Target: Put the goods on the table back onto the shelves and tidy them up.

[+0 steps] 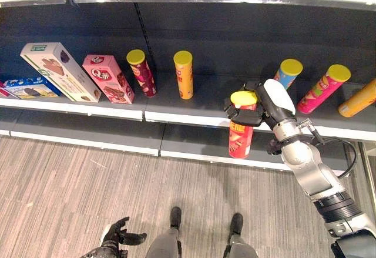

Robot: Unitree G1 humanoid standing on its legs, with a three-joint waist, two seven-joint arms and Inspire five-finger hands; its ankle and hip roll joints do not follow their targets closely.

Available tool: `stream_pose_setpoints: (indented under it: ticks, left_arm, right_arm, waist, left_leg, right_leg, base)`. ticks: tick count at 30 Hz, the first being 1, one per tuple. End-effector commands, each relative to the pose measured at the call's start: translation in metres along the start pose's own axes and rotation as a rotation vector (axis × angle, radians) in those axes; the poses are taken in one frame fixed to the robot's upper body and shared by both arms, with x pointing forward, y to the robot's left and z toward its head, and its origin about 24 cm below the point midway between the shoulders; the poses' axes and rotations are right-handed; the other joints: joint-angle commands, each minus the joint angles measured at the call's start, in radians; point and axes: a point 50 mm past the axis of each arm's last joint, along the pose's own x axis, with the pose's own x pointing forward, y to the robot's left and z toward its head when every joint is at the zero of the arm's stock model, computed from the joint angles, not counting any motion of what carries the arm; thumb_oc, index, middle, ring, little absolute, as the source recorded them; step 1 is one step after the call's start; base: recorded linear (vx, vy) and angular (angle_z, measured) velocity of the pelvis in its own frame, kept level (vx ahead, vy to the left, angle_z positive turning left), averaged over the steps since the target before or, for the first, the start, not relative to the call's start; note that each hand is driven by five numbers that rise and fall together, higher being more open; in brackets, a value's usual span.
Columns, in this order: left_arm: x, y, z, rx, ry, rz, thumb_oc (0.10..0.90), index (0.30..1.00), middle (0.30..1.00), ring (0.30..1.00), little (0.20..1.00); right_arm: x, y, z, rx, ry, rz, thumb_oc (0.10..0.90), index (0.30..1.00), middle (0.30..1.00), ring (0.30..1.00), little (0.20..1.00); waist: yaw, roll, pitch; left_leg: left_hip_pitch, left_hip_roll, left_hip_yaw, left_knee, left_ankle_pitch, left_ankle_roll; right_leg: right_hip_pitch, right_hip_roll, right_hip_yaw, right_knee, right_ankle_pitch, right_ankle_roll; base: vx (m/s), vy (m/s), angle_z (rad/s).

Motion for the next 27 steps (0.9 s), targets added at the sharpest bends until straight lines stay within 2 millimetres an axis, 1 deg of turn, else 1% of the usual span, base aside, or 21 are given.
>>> stream_pose_setpoints:
  ticks: [1, 2, 3, 4, 5, 7, 8, 12, 14, 15, 17, 18, 20, 22, 24, 25, 27]
  left_arm:
    - [0.002, 0.014, 0.009, 0.047, -0.042, 0.028, 0.8, 0.9, 0.9, 0.9, 0.9]
    - [0.002, 0.014, 0.009, 0.047, -0.042, 0.028, 0.8, 0.9, 0.9, 0.9, 0.9]
    - [0.002, 0.013, 0.007, 0.048, -0.037, 0.026, 0.8, 0.9, 0.9, 0.9, 0.9]
    - [0.001, 0.012, 0.008, 0.054, -0.045, 0.022, 0.8, 0.9, 0.9, 0.9, 0.9]
    - [0.002, 0.013, 0.011, 0.056, -0.056, 0.023, 0.8, 0.9, 0.9, 0.9, 0.9]
    - [0.002, 0.013, 0.013, 0.054, -0.064, 0.022, 0.8, 0.9, 0.9, 0.9, 0.9]
    - [0.002, 0.014, 0.017, 0.054, -0.082, 0.025, 0.8, 0.9, 0.9, 0.9, 0.9]
    - [0.002, 0.013, 0.026, 0.053, -0.12, 0.022, 0.8, 0.9, 0.9, 0.9, 0.9]
    - [0.002, 0.013, 0.026, 0.051, -0.121, 0.022, 0.8, 0.9, 0.9, 0.9, 0.9]
    - [0.002, 0.013, 0.032, 0.065, -0.151, 0.025, 0.8, 0.9, 0.9, 0.9, 0.9]
    - [0.002, 0.013, 0.036, 0.075, -0.168, 0.022, 0.8, 0.9, 0.9, 0.9, 0.9]
    - [0.002, 0.013, 0.038, 0.077, -0.177, 0.025, 0.8, 0.9, 0.9, 0.9, 0.9]
    - [0.002, 0.013, 0.038, 0.075, -0.178, 0.025, 0.8, 0.9, 0.9, 0.9, 0.9]
    - [0.002, 0.012, 0.046, 0.088, -0.214, 0.021, 0.8, 0.9, 0.9, 0.9, 0.9]
    - [0.002, 0.011, 0.049, 0.087, -0.227, 0.019, 0.8, 0.9, 0.9, 0.9, 0.9]
    - [0.001, 0.009, 0.051, 0.085, -0.237, 0.01, 0.8, 0.9, 0.9, 0.9, 0.9]
    - [0.001, 0.007, 0.054, 0.089, -0.249, 0.0, 0.8, 0.9, 0.9, 0.9, 0.9]
  right_arm:
    - [0.022, -0.076, 0.038, 0.021, -0.188, -0.365, 0.4, 0.3, 0.3, 0.3, 0.3]
    - [0.022, -0.076, 0.038, 0.021, -0.188, -0.365, 0.4, 0.3, 0.3, 0.3, 0.3]
    - [0.022, -0.08, 0.036, 0.01, -0.182, -0.388, 0.4, 0.3, 0.3, 0.3, 0.3]
    - [0.021, -0.087, 0.033, -0.003, -0.171, -0.428, 0.4, 0.3, 0.3, 0.3, 0.3]
    - [0.022, -0.091, 0.033, -0.004, -0.172, -0.449, 0.4, 0.3, 0.3, 0.3, 0.3]
    - [0.022, -0.093, 0.034, 0.0, -0.176, -0.459, 0.4, 0.3, 0.3, 0.3, 0.3]
    - [0.023, -0.098, 0.037, -0.008, -0.185, -0.487, 0.4, 0.3, 0.3, 0.3, 0.3]
    - [0.028, -0.114, 0.043, -0.134, -0.204, -0.55, 0.4, 0.3, 0.3, 0.3, 0.3]
    - [0.029, -0.114, 0.043, -0.136, -0.206, -0.55, 0.4, 0.3, 0.3, 0.3, 0.3]
    - [0.033, -0.124, 0.046, -0.199, -0.21, -0.611, 0.4, 0.3, 0.3, 0.3, 0.3]
    - [0.035, -0.133, 0.047, -0.266, -0.204, -0.648, 0.4, 0.3, 0.3, 0.3, 0.3]
    - [0.037, -0.138, 0.049, -0.275, -0.206, -0.676, 0.4, 0.3, 0.3, 0.3, 0.3]
    - [0.038, -0.138, 0.05, -0.276, -0.208, -0.677, 0.4, 0.3, 0.3, 0.3, 0.3]
    - [0.043, -0.156, 0.053, -0.344, -0.197, -0.752, 0.4, 0.3, 0.3, 0.3, 0.3]
    - [0.045, -0.164, 0.056, -0.332, -0.2, -0.792, 0.4, 0.3, 0.3, 0.3, 0.3]
    - [0.046, -0.176, 0.059, -0.357, -0.205, -0.827, 0.4, 0.3, 0.3, 0.3, 0.3]
    - [0.046, -0.18, 0.062, -0.359, -0.21, -0.849, 0.4, 0.3, 0.3, 0.3, 0.3]
  waist:
    - [0.034, -0.025, -0.039]
    - [0.033, -0.025, -0.039]
    - [0.037, -0.019, -0.035]
    - [0.041, -0.009, -0.027]
    - [0.041, -0.006, -0.02]
    - [0.04, -0.004, -0.015]
    - [0.041, -0.001, -0.008]
    - [0.046, 0.002, 0.013]
    - [0.045, 0.003, 0.013]
    - [0.05, 0.007, 0.025]
    - [0.054, 0.012, 0.034]
    - [0.057, 0.016, 0.039]
    - [0.056, 0.016, 0.039]
    - [0.064, 0.027, 0.06]
    - [0.067, 0.031, 0.067]
    - [0.071, 0.037, 0.077]
    - [0.074, 0.04, 0.081]
  left_leg:
    - [0.004, -0.027, -0.048, 0.011, -0.109, 0.007]
    - [0.004, -0.027, -0.049, 0.011, -0.109, 0.007]
    - [-0.001, -0.025, -0.055, 0.006, -0.103, 0.004]
    - [-0.011, -0.032, -0.069, 0.001, -0.099, 0.004]
    - [-0.016, -0.038, -0.074, 0.001, -0.099, 0.006]
    - [-0.02, -0.041, -0.075, 0.002, -0.099, 0.007]
    - [-0.026, -0.045, -0.077, 0.003, -0.1, 0.008]
    - [-0.046, -0.056, -0.079, 0.008, -0.097, 0.013]
    - [-0.048, -0.056, -0.079, 0.009, -0.097, 0.013]
    - [-0.061, -0.06, -0.085, 0.009, -0.094, 0.014]
    - [-0.071, -0.063, -0.089, 0.01, -0.091, 0.013]
    - [-0.077, -0.065, -0.091, 0.01, -0.089, 0.013]
    - [-0.079, -0.065, -0.091, 0.011, -0.089, 0.013]
    - [-0.102, -0.068, -0.1, 0.02, -0.085, 0.012]
    - [-0.111, -0.068, -0.105, 0.022, -0.083, 0.011]
    - [-0.124, -0.068, -0.112, 0.02, -0.075, 0.008]
    - [-0.129, -0.068, -0.116, 0.019, -0.075, 0.009]
  right_leg:
    - [0.002, -0.068, -0.031, 0.039, -0.076, 0.064]
    - [0.003, -0.068, -0.032, 0.039, -0.076, 0.064]
    - [0.005, -0.066, -0.039, 0.039, -0.081, 0.063]
    - [0.006, -0.07, -0.053, 0.042, -0.086, 0.065]
    - [0.002, -0.074, -0.057, 0.045, -0.084, 0.068]
    - [-0.002, -0.078, -0.057, 0.047, -0.083, 0.069]
    - [-0.009, -0.082, -0.055, 0.051, -0.081, 0.07]
    - [-0.032, -0.093, -0.051, 0.064, -0.077, 0.072]
    - [-0.035, -0.093, -0.05, 0.065, -0.077, 0.072]
    - [-0.048, -0.099, -0.049, 0.071, -0.074, 0.074]
    - [-0.057, -0.101, -0.049, 0.075, -0.074, 0.074]
    - [-0.063, -0.104, -0.049, 0.077, -0.074, 0.074]
    - [-0.065, -0.104, -0.049, 0.078, -0.074, 0.074]
    - [-0.084, -0.11, -0.05, 0.092, -0.074, 0.074]
    - [-0.094, -0.11, -0.05, 0.096, -0.075, 0.073]
    - [-0.104, -0.113, -0.056, 0.097, -0.073, 0.073]
    - [-0.107, -0.115, -0.058, 0.097, -0.073, 0.074]
  base:
    - [0.01, -0.115, 0.57]
    - [0.03, -0.067, 0.56]
    - [0.03, -0.03, 0.42]
    - [0.03, -0.022, 0.27]
    - [0.02, 0.003, 0.16]
    - [0.0, 0.021, 0.21]
    - [-0.01, 0.027, 0.18]
    - [0.0, 0.008, 0.01]
    - [0.0, 0.006, 0.02]
    - [-0.01, 0.013, 0.04]
    - [0.0, 0.0, 0.0]
    - [0.0, 0.0, 0.0]
    - [-0.01, 0.004, 0.05]
    - [-0.03, 0.004, 0.08]
    - [-0.02, -0.01, 0.12]
    - [-0.02, -0.018, 0.13]
    - [-0.01, -0.014, 0.08]
